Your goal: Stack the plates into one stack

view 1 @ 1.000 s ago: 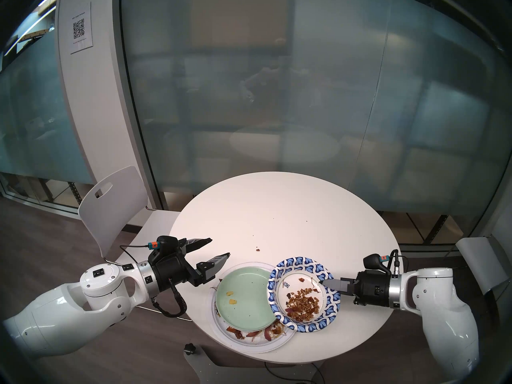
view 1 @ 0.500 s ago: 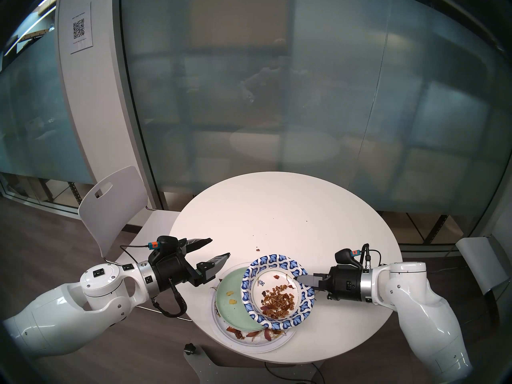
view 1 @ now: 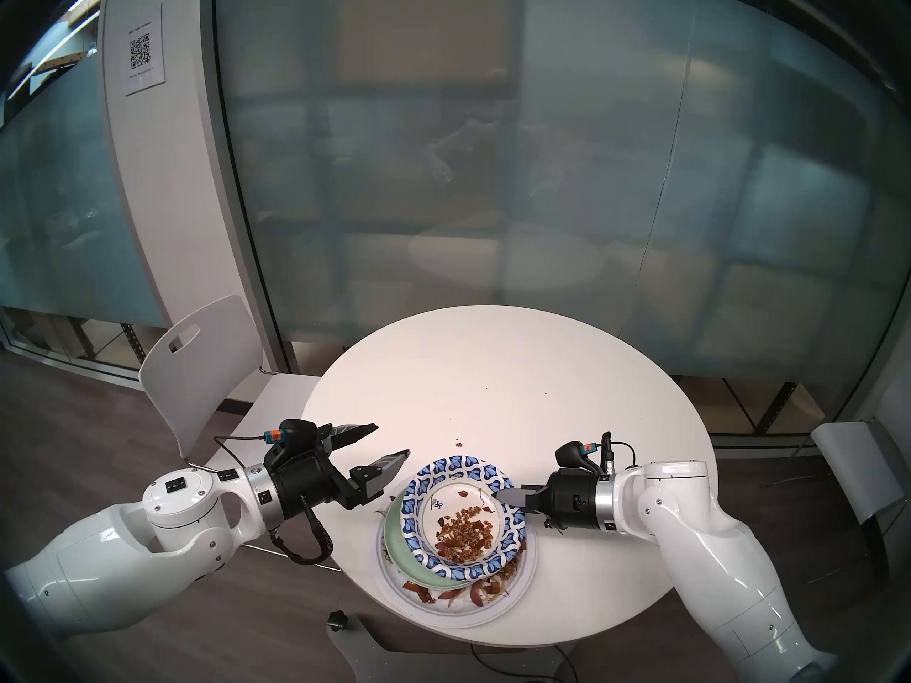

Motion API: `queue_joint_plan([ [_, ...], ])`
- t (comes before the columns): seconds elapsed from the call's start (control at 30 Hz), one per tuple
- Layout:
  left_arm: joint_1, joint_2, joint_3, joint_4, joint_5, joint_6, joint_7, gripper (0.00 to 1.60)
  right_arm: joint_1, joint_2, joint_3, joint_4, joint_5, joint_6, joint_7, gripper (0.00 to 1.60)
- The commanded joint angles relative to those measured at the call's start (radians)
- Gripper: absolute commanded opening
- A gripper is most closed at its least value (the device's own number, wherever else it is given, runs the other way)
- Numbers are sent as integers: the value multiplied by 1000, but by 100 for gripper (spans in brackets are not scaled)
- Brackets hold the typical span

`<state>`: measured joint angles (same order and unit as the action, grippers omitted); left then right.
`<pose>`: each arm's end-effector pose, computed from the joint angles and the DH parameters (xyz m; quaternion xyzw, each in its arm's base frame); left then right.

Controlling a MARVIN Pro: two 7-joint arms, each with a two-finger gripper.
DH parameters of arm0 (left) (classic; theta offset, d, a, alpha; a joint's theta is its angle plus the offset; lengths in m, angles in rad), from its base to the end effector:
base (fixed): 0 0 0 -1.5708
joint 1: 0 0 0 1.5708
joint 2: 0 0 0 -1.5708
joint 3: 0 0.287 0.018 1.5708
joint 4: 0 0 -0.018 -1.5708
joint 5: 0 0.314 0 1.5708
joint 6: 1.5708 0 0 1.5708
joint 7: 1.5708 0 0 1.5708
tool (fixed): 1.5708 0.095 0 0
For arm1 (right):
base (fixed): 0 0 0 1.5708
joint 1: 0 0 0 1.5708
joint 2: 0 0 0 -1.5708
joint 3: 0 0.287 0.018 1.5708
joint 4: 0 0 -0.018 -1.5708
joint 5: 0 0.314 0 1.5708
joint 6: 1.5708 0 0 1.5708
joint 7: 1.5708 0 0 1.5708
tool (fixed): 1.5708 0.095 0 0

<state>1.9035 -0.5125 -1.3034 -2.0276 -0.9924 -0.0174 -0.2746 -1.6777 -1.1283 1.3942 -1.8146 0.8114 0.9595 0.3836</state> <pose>0.2944 0.0356 -0.2597 0.7422 -0.2267 0.5457 0.3160 0.3308 0.0263 -0.3147 -0.8669 -0.1190 -0.2696 0.4021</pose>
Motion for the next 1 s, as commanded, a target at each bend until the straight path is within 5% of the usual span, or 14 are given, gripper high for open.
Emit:
queue_joint_plan([
  [0.0, -4, -1, -7, -16, 1, -9, -1, 160, 122, -50, -49, 24, -14, 0, 25, 0],
  [0.47, -2, 1, -8, -18, 1, -12, 0, 160, 242, 0, -171, 116, -75, 0, 119, 0],
  [0.57, -1, 1, -8, -19, 0, -12, 1, 160, 267, 21, -194, 128, -70, 0, 133, 18],
  [0.63, -1, 1, -8, -19, 0, -13, 1, 160, 278, 34, -202, 126, -71, 0, 149, 49],
  [0.97, 0, 2, -8, -19, 0, -14, 2, 160, 296, 81, -221, 114, -48, 0, 185, 80],
])
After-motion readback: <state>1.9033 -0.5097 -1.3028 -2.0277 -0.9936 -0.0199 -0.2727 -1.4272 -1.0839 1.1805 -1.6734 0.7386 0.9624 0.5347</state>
